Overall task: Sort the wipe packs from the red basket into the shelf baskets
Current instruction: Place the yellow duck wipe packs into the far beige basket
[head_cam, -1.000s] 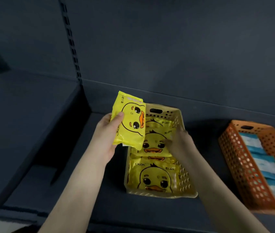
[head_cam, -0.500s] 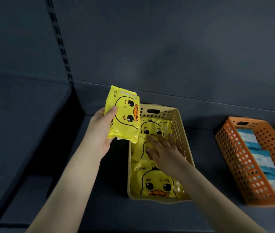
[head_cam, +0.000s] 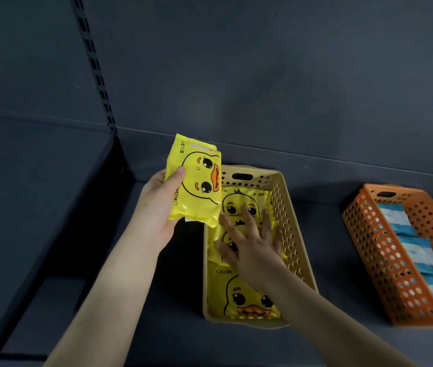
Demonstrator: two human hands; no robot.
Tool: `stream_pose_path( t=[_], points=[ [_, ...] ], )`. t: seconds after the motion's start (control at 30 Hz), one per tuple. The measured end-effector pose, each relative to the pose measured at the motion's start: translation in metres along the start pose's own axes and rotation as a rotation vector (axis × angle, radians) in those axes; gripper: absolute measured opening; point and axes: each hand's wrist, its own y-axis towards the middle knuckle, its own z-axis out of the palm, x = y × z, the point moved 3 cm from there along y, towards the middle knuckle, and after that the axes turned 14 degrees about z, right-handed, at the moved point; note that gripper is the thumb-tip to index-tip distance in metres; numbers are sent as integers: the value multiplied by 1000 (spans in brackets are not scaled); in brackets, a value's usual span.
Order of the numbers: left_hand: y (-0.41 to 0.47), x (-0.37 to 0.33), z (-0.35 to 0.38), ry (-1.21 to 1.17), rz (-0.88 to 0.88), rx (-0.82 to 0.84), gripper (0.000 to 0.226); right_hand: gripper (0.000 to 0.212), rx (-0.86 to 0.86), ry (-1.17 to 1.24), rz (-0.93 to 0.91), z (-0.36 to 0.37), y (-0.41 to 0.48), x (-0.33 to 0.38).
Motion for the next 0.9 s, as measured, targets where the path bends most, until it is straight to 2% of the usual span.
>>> stream_pose_path(
  t=[0.13, 0.23, 0.3, 0.37, 0.43, 0.47, 0.5, 0.6, 0.73, 0.8, 0.9],
  points=[
    [0, -4, 0, 22, 11, 8, 30, 61, 18, -39, 6, 1, 2, 2],
    [0, -9, 0, 54, 20, 53, 29, 61, 113, 70, 16, -9, 0, 0],
    [0, -14, -1, 96, 24, 106, 28, 55, 121, 260, 0, -27, -4, -1],
    [1, -17, -1, 148, 14, 174, 24, 54, 28, 631, 10, -59, -6, -4],
    [1, -17, 5, 201, -16, 268, 22, 63, 24, 997, 43, -92, -3, -10],
    [1, -15, 11, 249, -26, 324, 23, 69, 55, 1085, 41, -104, 1, -15],
    [0, -11, 18, 305, -34, 373, 23, 67, 87, 1104, 16, -114, 3, -19],
    [1, 1, 34, 417, -53, 464, 21, 43, 163, 885, -42, -127, 10, -29],
    [13, 8, 47, 495, 50, 462, 20, 42, 244, 862, -23, -118, 21, -49],
    [21, 10, 48, 564, 206, 416, 17, 37, 178, 851, -60, -117, 27, -55],
    [30, 20, 39, 457, 393, 266, 15, 31, -153, 1033, -21, -122, 30, -65]
  ],
)
